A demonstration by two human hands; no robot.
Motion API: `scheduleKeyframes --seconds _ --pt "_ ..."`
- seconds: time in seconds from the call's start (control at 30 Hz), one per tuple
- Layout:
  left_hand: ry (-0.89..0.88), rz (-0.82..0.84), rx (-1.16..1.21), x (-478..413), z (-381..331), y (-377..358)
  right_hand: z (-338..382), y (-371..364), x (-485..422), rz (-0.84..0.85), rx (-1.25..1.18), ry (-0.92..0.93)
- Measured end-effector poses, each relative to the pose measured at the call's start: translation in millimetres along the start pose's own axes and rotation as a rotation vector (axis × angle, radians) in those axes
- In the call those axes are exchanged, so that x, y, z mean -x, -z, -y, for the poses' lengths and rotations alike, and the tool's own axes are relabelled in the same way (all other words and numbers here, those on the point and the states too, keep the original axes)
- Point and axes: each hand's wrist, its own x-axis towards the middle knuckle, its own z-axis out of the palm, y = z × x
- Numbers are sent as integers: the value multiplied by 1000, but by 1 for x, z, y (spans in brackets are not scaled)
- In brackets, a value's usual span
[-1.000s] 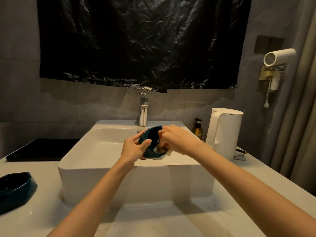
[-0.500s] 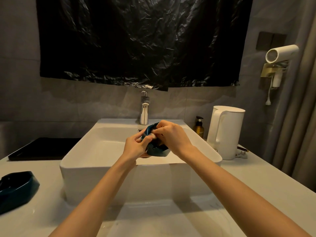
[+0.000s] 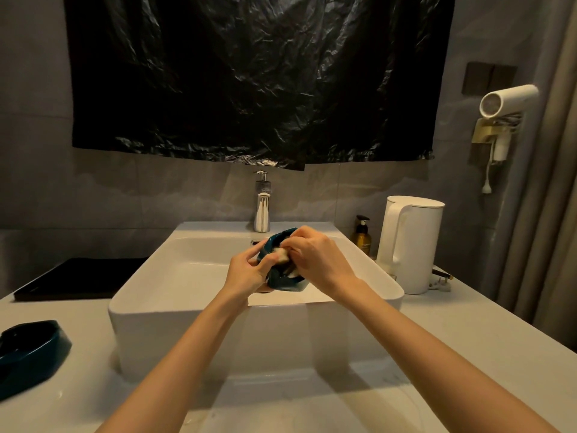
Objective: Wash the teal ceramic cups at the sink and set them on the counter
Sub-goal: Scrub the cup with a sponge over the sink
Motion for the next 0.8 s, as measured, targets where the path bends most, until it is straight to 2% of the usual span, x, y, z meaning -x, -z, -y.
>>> scheduleKeyframes --seconds 0.1,0.17,0.23,0.3,0.37,0.43,0.6,0.8 --pt "14 -42 58 -3 0 4 -17 10 -2 -152 -44 -104" --pt "18 -60 62 -7 -2 7 -26 20 -7 -223 -248 -264" --pt "22 -64 51 -12 -5 11 -32 31 -13 -201 -553 -437" --pt "10 -64 37 -17 -7 15 -43 35 -16 -179 -579 -533" --pt "-2 -72 17 -22 -8 19 -56 34 -21 -183 -425 -552" --pt "-9 -94 -9 -29 -9 20 -62 31 -27 -201 -375 -574" --pt "-13 -100 -13 -46 -14 21 -48 12 -42 -229 -599 -550" --pt "-94 -122 -34 -60 -15 23 -29 -39 -46 -61 -758 -505"
